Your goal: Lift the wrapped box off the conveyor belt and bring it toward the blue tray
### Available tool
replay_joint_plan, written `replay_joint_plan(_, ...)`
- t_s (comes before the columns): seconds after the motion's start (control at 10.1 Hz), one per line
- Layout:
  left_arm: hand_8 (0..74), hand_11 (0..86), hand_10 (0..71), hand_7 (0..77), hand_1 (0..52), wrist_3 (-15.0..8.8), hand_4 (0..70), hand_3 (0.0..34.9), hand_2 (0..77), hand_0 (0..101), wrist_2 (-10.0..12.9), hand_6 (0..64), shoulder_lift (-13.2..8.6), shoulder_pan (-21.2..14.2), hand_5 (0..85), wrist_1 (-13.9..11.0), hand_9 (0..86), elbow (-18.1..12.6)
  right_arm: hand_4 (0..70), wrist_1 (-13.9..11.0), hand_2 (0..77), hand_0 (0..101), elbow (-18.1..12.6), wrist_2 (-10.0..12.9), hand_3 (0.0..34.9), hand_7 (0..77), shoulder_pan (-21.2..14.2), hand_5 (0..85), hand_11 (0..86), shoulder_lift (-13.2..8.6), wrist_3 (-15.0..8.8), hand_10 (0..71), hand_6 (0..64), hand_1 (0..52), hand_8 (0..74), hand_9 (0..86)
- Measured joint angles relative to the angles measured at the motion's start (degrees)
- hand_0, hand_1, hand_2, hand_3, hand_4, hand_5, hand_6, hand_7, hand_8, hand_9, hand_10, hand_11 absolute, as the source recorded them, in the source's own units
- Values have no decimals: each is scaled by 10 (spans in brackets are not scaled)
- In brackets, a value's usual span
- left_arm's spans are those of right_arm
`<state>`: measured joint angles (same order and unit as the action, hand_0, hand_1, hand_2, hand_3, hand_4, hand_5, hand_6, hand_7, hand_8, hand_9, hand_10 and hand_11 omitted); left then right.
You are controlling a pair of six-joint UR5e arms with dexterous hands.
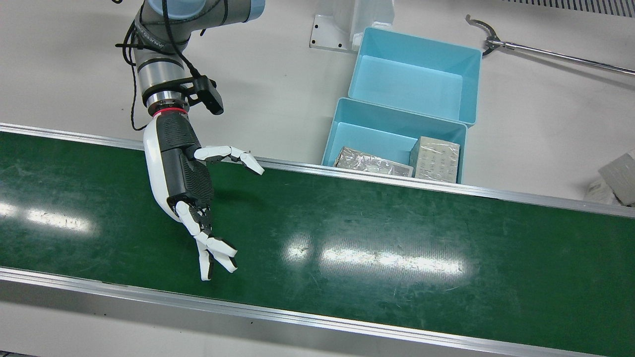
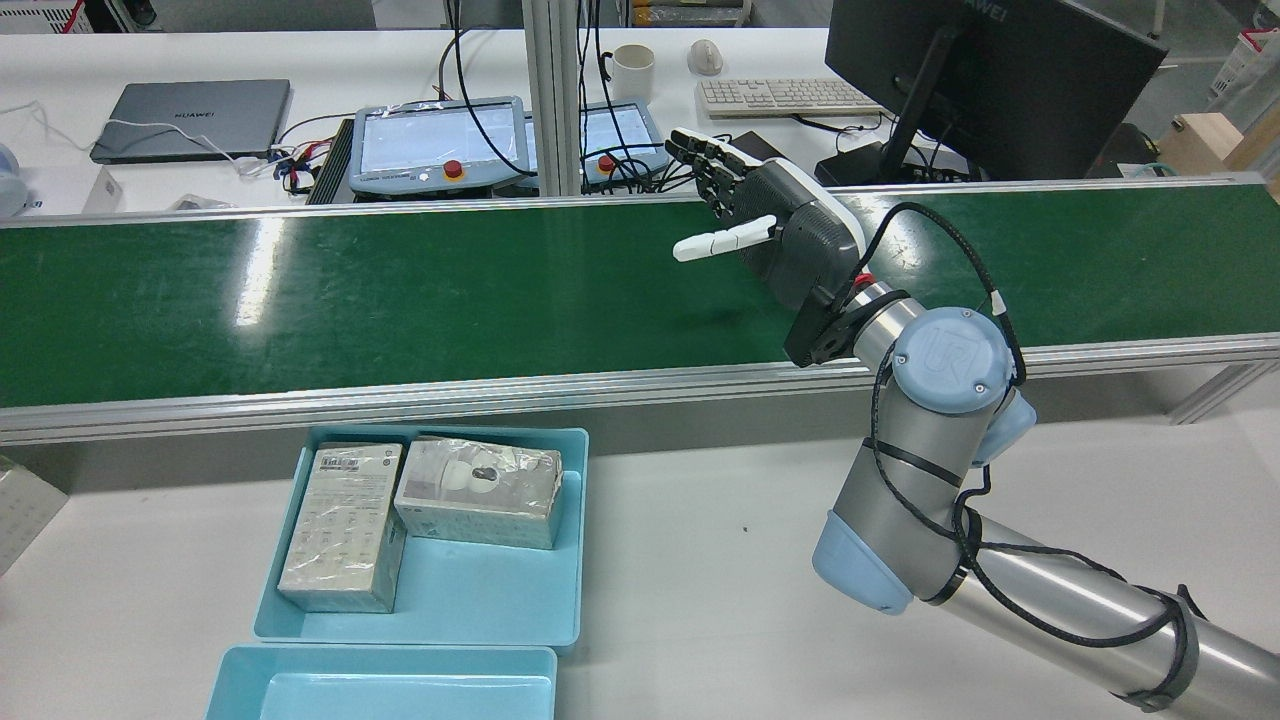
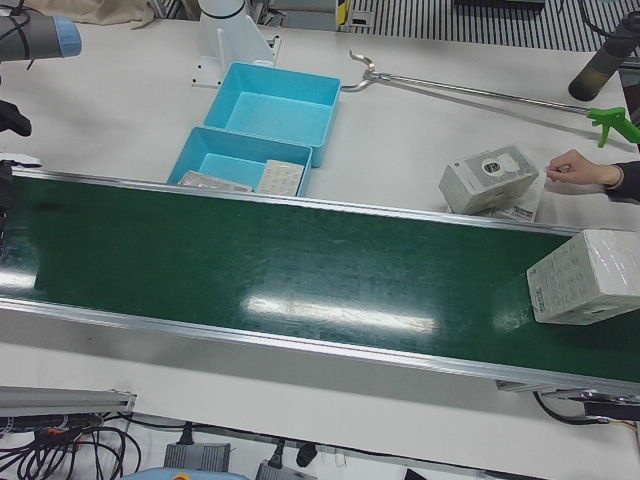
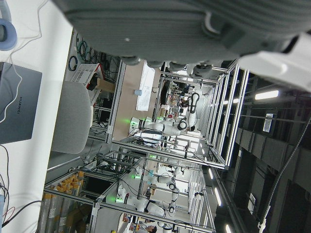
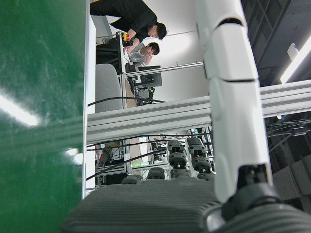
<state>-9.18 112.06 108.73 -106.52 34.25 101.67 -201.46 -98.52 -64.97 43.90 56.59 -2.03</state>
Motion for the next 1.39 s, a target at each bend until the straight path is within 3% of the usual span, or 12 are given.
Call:
replay_joint_plan(0.2, 5, 5, 5, 5, 0, 0, 0, 0, 11, 0, 0, 5, 0, 0, 11, 0, 5, 0, 82, 7, 65, 520, -6, -5, 0, 22, 12, 131, 5, 2, 1, 0, 27, 191, 5, 11)
replay_joint_plan(0.3, 5, 5, 5, 5, 0, 0, 0, 0, 5, 0, 0, 5, 0, 0, 11, 0, 5, 0, 82, 8, 71, 519, -8, -7, 0, 44, 16, 131, 5, 3, 1, 0, 27, 185, 5, 11)
replay_joint_plan(0.69, 5, 5, 5, 5, 0, 0, 0, 0, 11, 0, 0, 5, 0, 0, 11, 0, 5, 0, 82, 7, 55, 509, -3, -6, 0, 44, -1, 131, 5, 5, -3, 0, 33, 175, 5, 11)
replay_joint_plan(0.79, 5, 5, 5, 5, 0, 0, 0, 0, 11, 0, 0, 5, 0, 0, 11, 0, 5, 0, 82, 7, 16, 490, -4, -5, 0, 44, -1, 131, 5, 5, -3, 0, 33, 104, 0, 11)
replay_joint_plan(0.89, 5, 5, 0, 5, 0, 0, 0, 0, 11, 0, 0, 5, 0, 0, 11, 0, 0, 0, 82, 7, 16, 487, -4, -5, 0, 44, 0, 131, 5, 6, -3, 0, 33, 142, 5, 11)
replay_joint_plan(1.09, 5, 5, 5, 5, 0, 0, 0, 0, 11, 0, 0, 5, 0, 0, 11, 0, 5, 0, 93, 6, 16, 489, -4, -4, 0, 44, 0, 142, 5, 7, -4, 0, 33, 169, 5, 11)
replay_joint_plan(1.39, 5, 5, 5, 5, 0, 0, 0, 0, 5, 0, 0, 5, 0, 0, 11, 0, 0, 0, 93, 6, 38, 490, -3, -4, 0, 44, -2, 142, 5, 5, -8, 0, 33, 158, 5, 11)
